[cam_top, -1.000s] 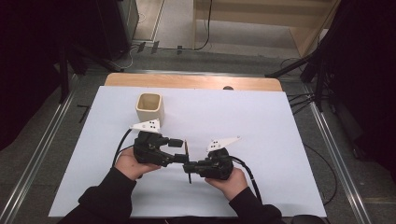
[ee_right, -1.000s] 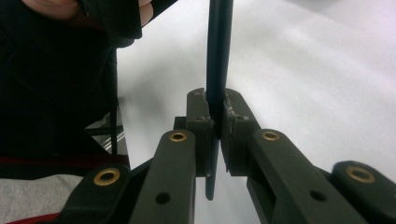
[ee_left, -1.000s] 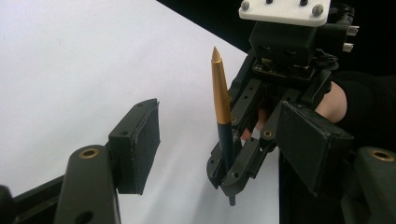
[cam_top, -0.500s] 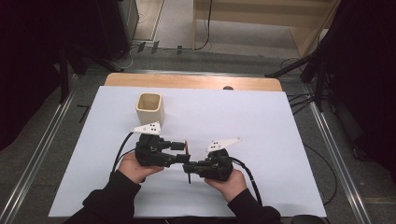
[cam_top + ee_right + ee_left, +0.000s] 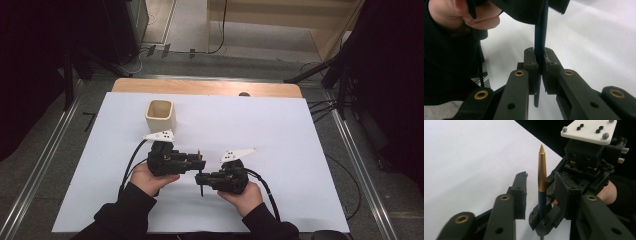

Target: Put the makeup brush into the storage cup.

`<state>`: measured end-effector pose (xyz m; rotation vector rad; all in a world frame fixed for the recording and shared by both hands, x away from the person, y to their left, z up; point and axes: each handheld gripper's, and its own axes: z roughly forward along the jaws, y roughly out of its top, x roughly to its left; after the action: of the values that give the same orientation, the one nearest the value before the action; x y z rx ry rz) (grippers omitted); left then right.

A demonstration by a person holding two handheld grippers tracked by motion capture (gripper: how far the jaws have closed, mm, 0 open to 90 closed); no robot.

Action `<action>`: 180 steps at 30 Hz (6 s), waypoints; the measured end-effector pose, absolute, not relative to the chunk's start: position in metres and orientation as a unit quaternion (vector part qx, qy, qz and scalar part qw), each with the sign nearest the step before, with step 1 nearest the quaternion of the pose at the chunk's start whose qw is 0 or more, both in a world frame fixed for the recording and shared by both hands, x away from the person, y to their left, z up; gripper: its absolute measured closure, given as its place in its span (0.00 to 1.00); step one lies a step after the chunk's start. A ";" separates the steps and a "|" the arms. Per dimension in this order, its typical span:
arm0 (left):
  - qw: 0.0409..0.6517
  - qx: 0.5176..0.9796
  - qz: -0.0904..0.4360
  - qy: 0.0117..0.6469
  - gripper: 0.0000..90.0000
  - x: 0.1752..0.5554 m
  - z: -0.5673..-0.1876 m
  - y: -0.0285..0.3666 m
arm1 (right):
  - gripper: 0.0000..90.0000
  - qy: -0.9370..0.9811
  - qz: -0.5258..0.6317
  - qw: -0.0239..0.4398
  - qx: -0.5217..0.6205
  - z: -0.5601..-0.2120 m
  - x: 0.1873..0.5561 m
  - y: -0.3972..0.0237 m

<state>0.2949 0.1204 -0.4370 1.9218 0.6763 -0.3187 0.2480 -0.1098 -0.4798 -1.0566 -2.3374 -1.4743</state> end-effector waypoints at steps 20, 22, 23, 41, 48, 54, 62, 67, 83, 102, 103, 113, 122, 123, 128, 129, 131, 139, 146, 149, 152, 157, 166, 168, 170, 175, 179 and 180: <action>0.507 0.799 -0.137 0.293 0.92 0.295 -0.439 0.118 | 0.93 -0.787 -0.493 0.090 -0.361 -0.481 0.249 -0.108; 0.507 0.799 -0.138 0.293 0.92 0.295 -0.439 0.118 | 0.93 -0.787 -0.492 0.089 -0.362 -0.481 0.249 -0.108; 0.507 0.798 -0.139 0.294 0.92 0.295 -0.439 0.117 | 0.93 -0.787 -0.492 0.088 -0.362 -0.481 0.249 -0.108; 0.504 0.796 -0.146 0.301 0.93 0.297 -0.439 0.118 | 0.93 -0.786 -0.493 0.087 -0.363 -0.481 0.249 -0.108; 0.505 0.796 -0.143 0.301 0.93 0.297 -0.440 0.116 | 0.93 -0.786 -0.492 0.086 -0.364 -0.481 0.249 -0.108; 0.505 0.796 -0.145 0.302 0.93 0.297 -0.441 0.116 | 0.93 -0.787 -0.492 0.084 -0.364 -0.481 0.250 -0.108; 0.499 0.799 -0.144 0.303 0.93 0.298 -0.438 0.117 | 0.61 -0.795 -0.500 0.045 -0.340 -0.480 0.247 -0.105; 0.497 0.802 -0.136 0.302 0.93 0.300 -0.436 0.122 | 0.50 -0.799 -0.503 0.020 -0.329 -0.479 0.246 -0.106; 0.484 0.813 -0.124 0.299 0.93 0.300 -0.432 0.131 | 0.38 -0.820 -0.490 -0.024 -0.295 -0.476 0.246 -0.111; 0.474 0.822 -0.114 0.295 0.93 0.300 -0.431 0.134 | 0.29 -0.846 -0.463 -0.057 -0.259 -0.476 0.246 -0.122; 0.474 0.822 -0.114 0.296 0.93 0.300 -0.431 0.134 | 0.29 -0.847 -0.460 -0.058 -0.259 -0.475 0.246 -0.123; 0.472 0.824 -0.109 0.294 0.93 0.300 -0.431 0.137 | 0.29 -0.850 -0.458 -0.054 -0.255 -0.474 0.245 -0.134; 0.472 0.822 -0.111 0.297 0.93 0.303 -0.431 0.138 | 0.29 -0.851 -0.453 -0.057 -0.260 -0.474 0.245 -0.151; 0.473 0.822 -0.111 0.297 0.93 0.303 -0.431 0.139 | 0.29 -0.850 -0.452 -0.055 -0.265 -0.474 0.245 -0.153; 0.474 0.821 -0.110 0.298 0.93 0.304 -0.431 0.140 | 0.29 -0.852 -0.447 -0.059 -0.265 -0.475 0.245 -0.162; 0.474 0.821 -0.111 0.299 0.93 0.304 -0.431 0.140 | 0.29 -0.852 -0.445 -0.057 -0.268 -0.475 0.244 -0.164; 0.475 0.820 -0.110 0.299 0.93 0.304 -0.431 0.141 | 0.29 -0.853 -0.443 -0.060 -0.271 -0.475 0.244 -0.167; 0.476 0.819 -0.107 0.302 0.93 0.304 -0.430 0.143 | 0.29 -0.848 -0.442 -0.062 -0.285 -0.476 0.241 -0.184; 0.477 0.818 -0.105 0.303 0.93 0.305 -0.429 0.145 | 0.29 -0.843 -0.440 -0.067 -0.302 -0.478 0.240 -0.200; 0.479 0.817 -0.098 0.306 0.93 0.304 -0.428 0.146 | 0.29 -0.841 -0.439 -0.069 -0.308 -0.478 0.239 -0.206; 0.481 0.815 -0.098 0.308 0.93 0.305 -0.427 0.147 | 0.29 -0.839 -0.439 -0.071 -0.314 -0.477 0.237 -0.211; 0.480 0.816 -0.098 0.307 0.93 0.305 -0.427 0.148 | 0.29 -0.836 -0.437 -0.081 -0.322 -0.477 0.235 -0.221; 0.483 0.812 -0.092 0.313 0.93 0.307 -0.424 0.152 | 0.29 -0.833 -0.431 -0.088 -0.334 -0.481 0.227 -0.239; 0.482 0.813 -0.092 0.313 0.93 0.307 -0.424 0.153 | 0.29 -0.833 -0.430 -0.088 -0.337 -0.482 0.226 -0.241; 0.481 0.811 -0.091 0.320 0.93 0.308 -0.424 0.155 | 0.29 -0.828 -0.433 -0.088 -0.345 -0.481 0.222 -0.246; 0.482 0.809 -0.086 0.326 0.93 0.310 -0.423 0.157 | 0.30 -0.823 -0.442 -0.090 -0.346 -0.480 0.216 -0.252; 0.483 0.808 -0.085 0.327 0.93 0.311 -0.421 0.156 | 0.30 -0.818 -0.444 -0.085 -0.355 -0.482 0.216 -0.255; 0.483 0.808 -0.085 0.327 0.93 0.311 -0.421 0.156 | 0.30 -0.818 -0.444 -0.085 -0.355 -0.482 0.216 -0.255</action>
<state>0.3113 0.1557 -0.4206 1.9682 0.7970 -0.2071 0.2155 -0.2553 -0.4816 -1.1808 -2.7207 -1.4759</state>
